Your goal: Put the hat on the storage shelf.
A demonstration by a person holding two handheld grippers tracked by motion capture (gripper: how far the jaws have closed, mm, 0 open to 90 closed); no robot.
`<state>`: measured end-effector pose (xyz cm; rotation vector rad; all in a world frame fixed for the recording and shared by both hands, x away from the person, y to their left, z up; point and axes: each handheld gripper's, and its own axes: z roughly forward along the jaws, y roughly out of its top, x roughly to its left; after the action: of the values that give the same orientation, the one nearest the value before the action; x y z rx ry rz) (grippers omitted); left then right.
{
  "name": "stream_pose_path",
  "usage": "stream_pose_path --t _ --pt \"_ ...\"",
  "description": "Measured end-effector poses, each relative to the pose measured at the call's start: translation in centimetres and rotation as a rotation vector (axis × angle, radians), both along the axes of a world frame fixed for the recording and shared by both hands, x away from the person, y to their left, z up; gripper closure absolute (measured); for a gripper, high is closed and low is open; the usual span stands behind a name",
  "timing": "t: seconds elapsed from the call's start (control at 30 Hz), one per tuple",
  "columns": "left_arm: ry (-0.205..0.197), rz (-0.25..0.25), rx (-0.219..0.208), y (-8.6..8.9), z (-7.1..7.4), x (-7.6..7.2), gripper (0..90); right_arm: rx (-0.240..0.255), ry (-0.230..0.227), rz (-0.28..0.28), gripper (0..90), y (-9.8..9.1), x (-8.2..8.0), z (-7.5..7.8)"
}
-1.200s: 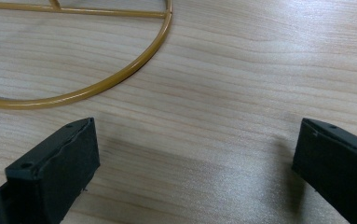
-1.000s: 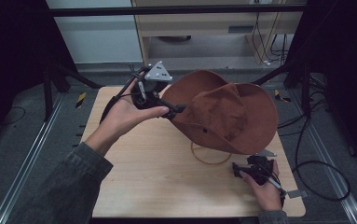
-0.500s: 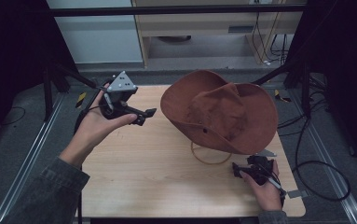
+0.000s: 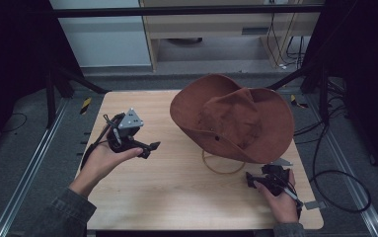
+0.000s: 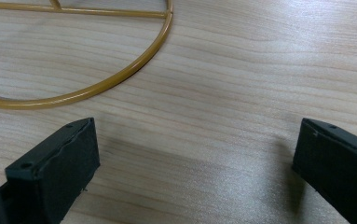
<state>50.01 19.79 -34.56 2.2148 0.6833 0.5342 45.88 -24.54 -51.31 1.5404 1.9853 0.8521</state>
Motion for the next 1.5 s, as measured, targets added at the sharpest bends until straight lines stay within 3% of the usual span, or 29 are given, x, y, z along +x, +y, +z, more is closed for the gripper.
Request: stream_pose_path --t 0.27,0.37,0.53,0.9,1.07,1.17,1.27,1.37,1.5 --pt "0.068 0.010 0.020 0.3 -4.6 0.0 6.4 0.000 0.000 0.000 0.4 0.0 0.0 0.0" --pt "0.081 0.019 0.067 0.5 -6.4 0.0 6.1 0.000 0.000 0.000 0.4 0.0 0.0 0.0" --pt "0.116 0.058 0.056 1.7 -8.5 0.1 6.0 0.000 0.000 0.000 0.4 0.0 0.0 0.0" --pt "0.178 0.144 0.032 4.8 -11.6 0.3 6.1 0.000 0.000 0.000 0.4 0.0 0.0 0.0" --pt "0.188 0.178 0.030 5.9 -12.8 0.4 6.1 0.000 0.000 -0.001 0.4 0.0 0.0 0.0" --pt "0.204 0.197 0.016 6.5 -13.7 0.4 6.1 0.000 0.000 -0.001 0.4 0.0 0.0 0.0" --pt "0.223 0.206 -0.024 6.9 -14.5 0.3 6.1 0.000 0.000 -0.001 0.4 0.0 0.0 0.0" --pt "0.231 0.218 -0.031 7.1 -15.3 0.1 6.1 0.000 0.000 -0.001 0.4 0.0 0.0 0.0" --pt "0.191 0.221 -0.034 7.2 -15.7 -0.3 5.6 0.000 0.000 -0.003 0.4 0.1 0.0 0.0"
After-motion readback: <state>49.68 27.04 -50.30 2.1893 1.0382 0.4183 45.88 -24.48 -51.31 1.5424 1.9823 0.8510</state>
